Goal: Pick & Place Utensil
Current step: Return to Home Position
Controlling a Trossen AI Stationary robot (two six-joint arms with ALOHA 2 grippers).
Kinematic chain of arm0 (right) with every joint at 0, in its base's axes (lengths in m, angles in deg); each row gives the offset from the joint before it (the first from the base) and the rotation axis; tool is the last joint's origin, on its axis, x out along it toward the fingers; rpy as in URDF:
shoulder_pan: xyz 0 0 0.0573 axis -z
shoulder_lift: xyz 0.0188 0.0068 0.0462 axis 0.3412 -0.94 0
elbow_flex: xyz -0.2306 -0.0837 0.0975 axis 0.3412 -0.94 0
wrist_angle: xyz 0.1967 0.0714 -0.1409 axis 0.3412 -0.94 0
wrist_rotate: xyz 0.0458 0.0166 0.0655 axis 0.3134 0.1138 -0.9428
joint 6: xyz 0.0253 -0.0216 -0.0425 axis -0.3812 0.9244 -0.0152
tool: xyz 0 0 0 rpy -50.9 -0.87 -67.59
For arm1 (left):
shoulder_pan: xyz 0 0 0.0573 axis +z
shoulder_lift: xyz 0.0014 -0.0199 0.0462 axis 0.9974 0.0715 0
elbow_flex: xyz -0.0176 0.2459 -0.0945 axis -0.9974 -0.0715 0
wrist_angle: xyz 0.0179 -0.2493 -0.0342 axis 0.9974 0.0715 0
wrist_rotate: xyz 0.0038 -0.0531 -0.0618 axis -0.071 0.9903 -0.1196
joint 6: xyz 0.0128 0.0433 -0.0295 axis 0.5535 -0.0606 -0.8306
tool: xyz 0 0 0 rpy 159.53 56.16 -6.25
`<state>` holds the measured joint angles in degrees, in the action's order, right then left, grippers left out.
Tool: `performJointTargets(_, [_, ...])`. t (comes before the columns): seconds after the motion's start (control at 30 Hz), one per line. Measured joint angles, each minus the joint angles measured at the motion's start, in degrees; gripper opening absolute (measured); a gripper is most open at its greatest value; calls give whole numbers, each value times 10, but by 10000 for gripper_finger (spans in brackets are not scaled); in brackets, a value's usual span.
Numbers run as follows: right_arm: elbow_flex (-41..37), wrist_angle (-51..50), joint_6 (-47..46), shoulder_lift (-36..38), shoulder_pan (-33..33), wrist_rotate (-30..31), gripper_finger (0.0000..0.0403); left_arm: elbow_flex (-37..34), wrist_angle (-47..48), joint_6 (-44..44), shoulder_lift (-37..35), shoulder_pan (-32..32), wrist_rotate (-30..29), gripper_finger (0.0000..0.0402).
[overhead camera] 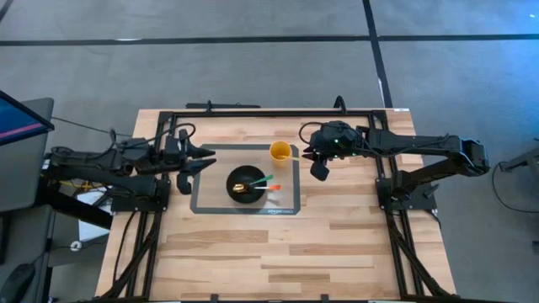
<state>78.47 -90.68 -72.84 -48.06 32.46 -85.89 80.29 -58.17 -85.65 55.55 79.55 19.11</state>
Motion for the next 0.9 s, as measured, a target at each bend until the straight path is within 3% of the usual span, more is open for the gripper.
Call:
performJointTargets(0.3, [0,0,0,0,0,0,77,-89,-77,-3,-50,0,0,106])
performJointTargets(0.9, [0,0,0,0,0,0,77,-205,-138,-18,-135,0,0,106])
